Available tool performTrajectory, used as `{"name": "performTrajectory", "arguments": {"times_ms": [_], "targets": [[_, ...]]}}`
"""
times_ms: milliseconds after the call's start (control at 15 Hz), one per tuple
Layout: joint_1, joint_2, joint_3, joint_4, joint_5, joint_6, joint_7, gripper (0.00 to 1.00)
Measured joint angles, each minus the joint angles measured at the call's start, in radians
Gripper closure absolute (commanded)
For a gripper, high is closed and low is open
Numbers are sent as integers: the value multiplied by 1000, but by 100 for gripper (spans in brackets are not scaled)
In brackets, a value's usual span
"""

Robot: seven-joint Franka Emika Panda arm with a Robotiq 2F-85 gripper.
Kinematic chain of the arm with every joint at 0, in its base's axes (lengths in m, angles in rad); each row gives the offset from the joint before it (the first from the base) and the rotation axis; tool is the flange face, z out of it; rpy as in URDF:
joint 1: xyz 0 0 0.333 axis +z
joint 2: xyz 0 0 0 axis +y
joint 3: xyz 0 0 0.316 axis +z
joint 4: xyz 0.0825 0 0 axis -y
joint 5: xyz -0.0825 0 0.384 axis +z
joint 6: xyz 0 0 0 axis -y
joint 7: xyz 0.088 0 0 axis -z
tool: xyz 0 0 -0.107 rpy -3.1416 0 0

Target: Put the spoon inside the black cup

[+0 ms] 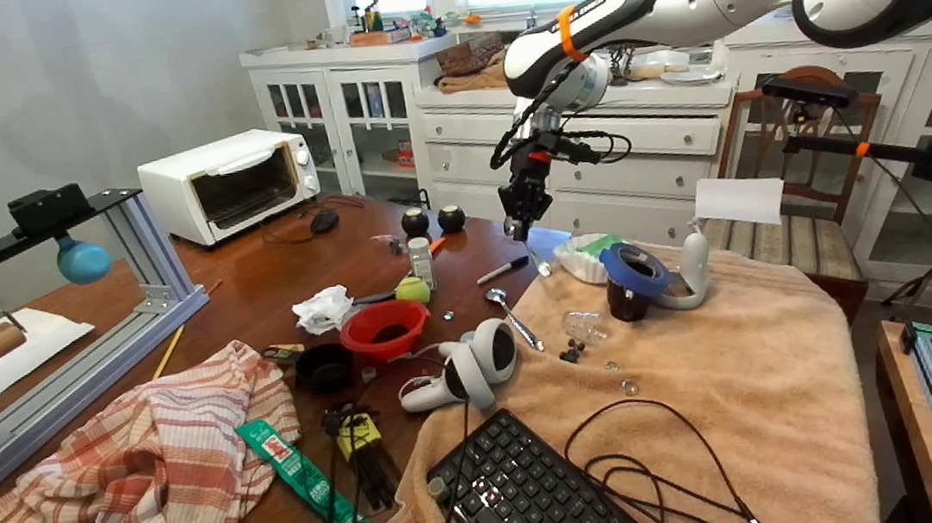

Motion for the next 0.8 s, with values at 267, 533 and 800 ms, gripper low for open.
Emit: {"name": "performTrajectory", "arguments": {"times_ms": [267,533,800], "targets": [[1,-1,1,5,1,0,-11,98],[-13,-15,15,18,7,-15,-113,98],[-57,-19,17,42,8,-97,-221,98]]}}
